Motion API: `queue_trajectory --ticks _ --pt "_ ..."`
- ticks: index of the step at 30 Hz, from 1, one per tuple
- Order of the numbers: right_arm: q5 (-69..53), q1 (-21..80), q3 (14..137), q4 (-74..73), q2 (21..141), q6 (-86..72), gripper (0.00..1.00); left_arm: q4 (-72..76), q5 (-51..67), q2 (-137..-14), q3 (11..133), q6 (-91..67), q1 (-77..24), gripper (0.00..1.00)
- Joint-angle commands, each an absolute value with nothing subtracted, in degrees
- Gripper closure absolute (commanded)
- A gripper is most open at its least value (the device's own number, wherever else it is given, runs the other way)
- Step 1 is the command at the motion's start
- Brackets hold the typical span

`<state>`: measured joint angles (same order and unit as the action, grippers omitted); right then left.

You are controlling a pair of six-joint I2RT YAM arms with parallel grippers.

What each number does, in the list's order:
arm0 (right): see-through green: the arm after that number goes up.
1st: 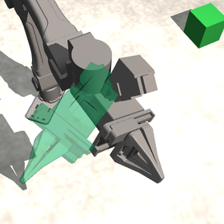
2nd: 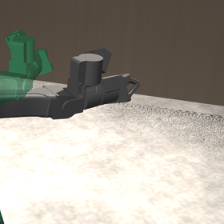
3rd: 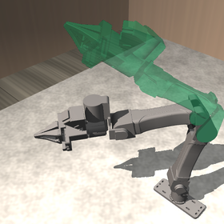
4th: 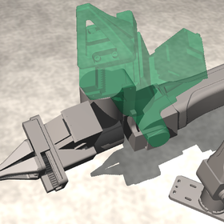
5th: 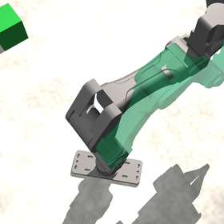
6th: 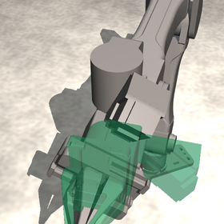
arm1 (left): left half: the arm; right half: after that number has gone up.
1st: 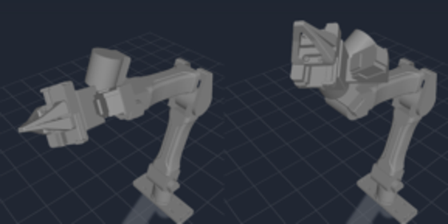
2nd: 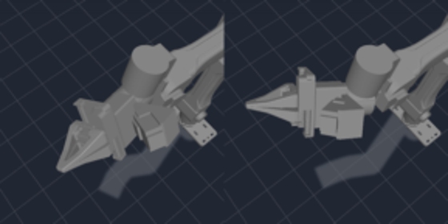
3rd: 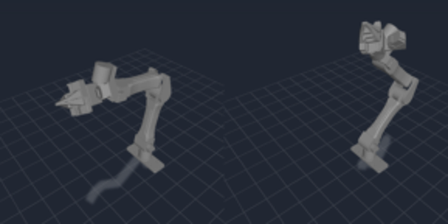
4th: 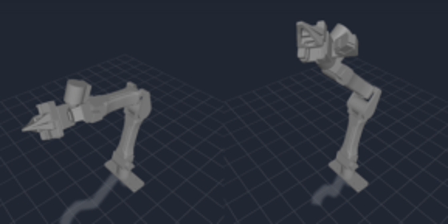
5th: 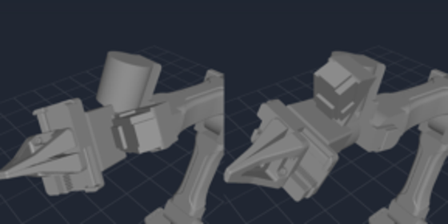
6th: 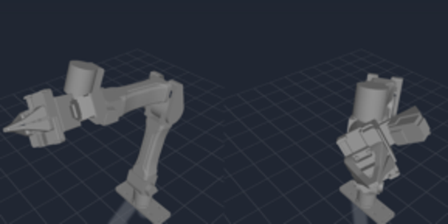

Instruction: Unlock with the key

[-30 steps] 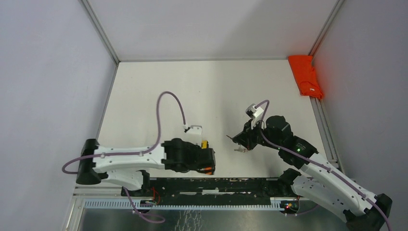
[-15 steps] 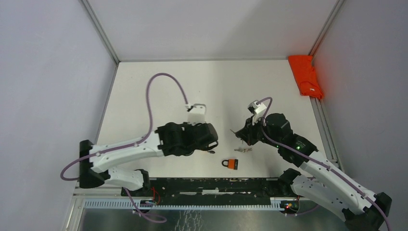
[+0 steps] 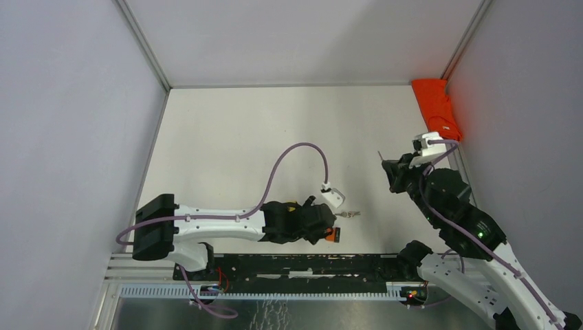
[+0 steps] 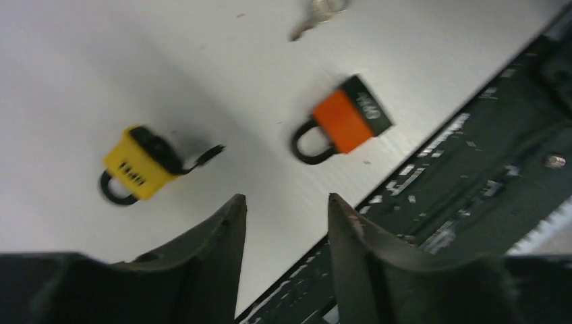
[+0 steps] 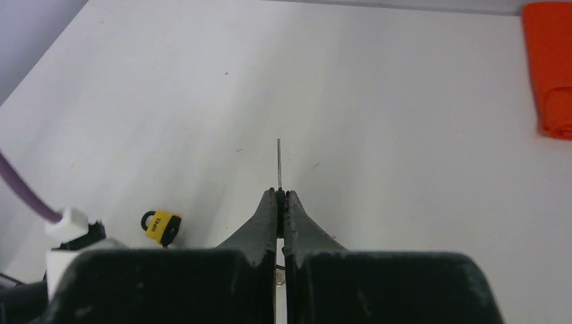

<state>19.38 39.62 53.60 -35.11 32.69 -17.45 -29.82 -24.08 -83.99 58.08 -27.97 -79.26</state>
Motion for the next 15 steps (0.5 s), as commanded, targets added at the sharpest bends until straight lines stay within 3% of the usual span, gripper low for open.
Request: queue_trajectory --ticks 1,7,15 --pt "25.56 39.56 55.8 -40.88 31.81 -17.09 1.0 -16.17 -15.11 -84.07 57.5 -15.69 -80.13 0.42" --pt "23.93 39.55 55.61 -41.64 30.85 -17.36 1.0 -10.91 -2.85 -89.79 58.2 -10.62 -80.13 0.37" --pt "23.65 39.51 55.52 -41.85 29.37 -16.94 1.0 -16.92 -5.97 -103.76 65.91 -14.8 -80.02 0.34"
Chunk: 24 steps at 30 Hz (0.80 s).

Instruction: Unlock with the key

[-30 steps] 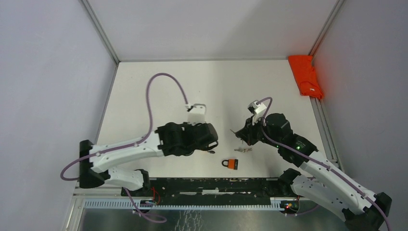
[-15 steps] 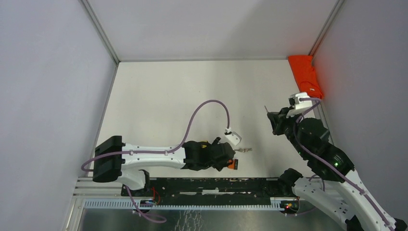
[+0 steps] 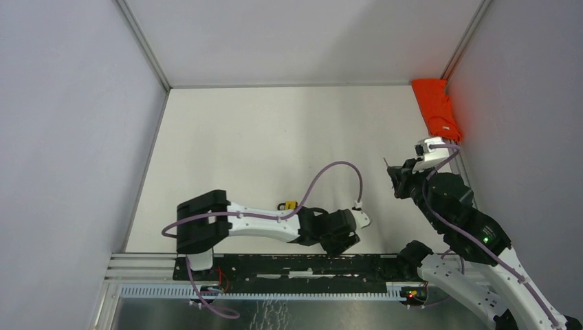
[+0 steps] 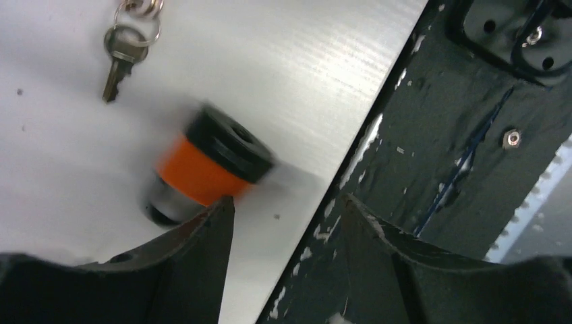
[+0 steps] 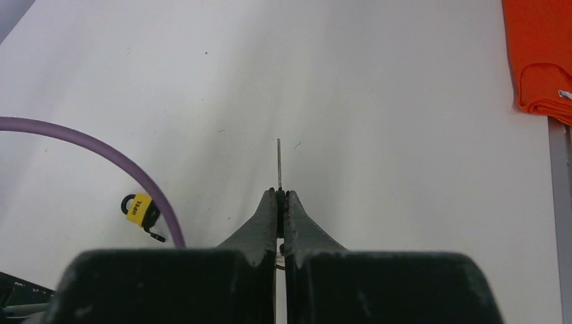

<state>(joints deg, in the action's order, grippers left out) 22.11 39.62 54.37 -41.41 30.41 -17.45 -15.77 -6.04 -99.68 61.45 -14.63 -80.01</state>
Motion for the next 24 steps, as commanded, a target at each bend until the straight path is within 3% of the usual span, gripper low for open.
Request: queue_trajectory --ticks 1,13,17,24 --pt "23.65 39.53 55.54 -41.88 29.27 -16.78 1.0 -16.47 -6.36 -104.63 65.93 -15.37 -80.04 0.34" --pt "23.34 39.55 55.94 -41.79 29.0 -16.06 1.0 -22.57 -13.64 -102.44 71.57 -20.74 -80.01 0.34" --pt "23.38 39.53 55.39 -40.78 29.33 -15.93 1.0 -30.5 -22.43 -100.56 80.55 -22.06 -77.51 0.29" --pt "25.55 39.51 56.1 -41.01 29.73 -15.64 1.0 -29.52 -11.94 -106.06 83.08 -24.62 -63.71 0.29"
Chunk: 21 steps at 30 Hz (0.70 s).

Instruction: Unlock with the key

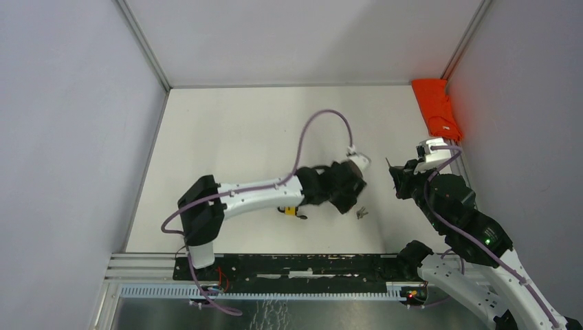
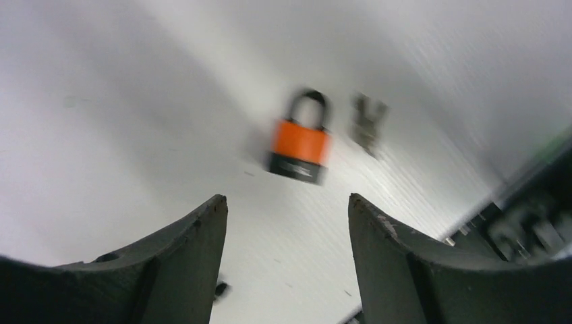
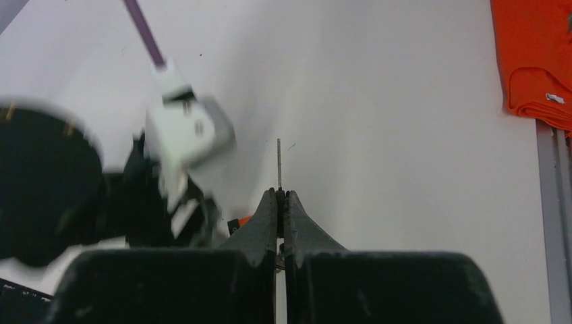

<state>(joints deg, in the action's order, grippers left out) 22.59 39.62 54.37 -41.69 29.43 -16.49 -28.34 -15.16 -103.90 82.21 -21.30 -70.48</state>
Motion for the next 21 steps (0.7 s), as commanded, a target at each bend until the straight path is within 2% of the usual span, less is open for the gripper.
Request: queue_trajectory --ticks 1,9,21 --pt "25.89 39.54 56.32 -41.27 29.81 -15.37 1.0 -28.69 -11.06 -107.33 83.15 -24.2 -62.96 0.29" --pt "27.02 39.51 56.75 -40.89 30.75 -14.99 1.0 -30.21 -6.57 -117.23 91.05 -22.07 -60.72 0.32" --pt "25.99 39.55 55.88 -40.05 30.78 -14.63 1.0 -29.66 -3.87 -117.67 90.84 -22.21 -60.69 0.32"
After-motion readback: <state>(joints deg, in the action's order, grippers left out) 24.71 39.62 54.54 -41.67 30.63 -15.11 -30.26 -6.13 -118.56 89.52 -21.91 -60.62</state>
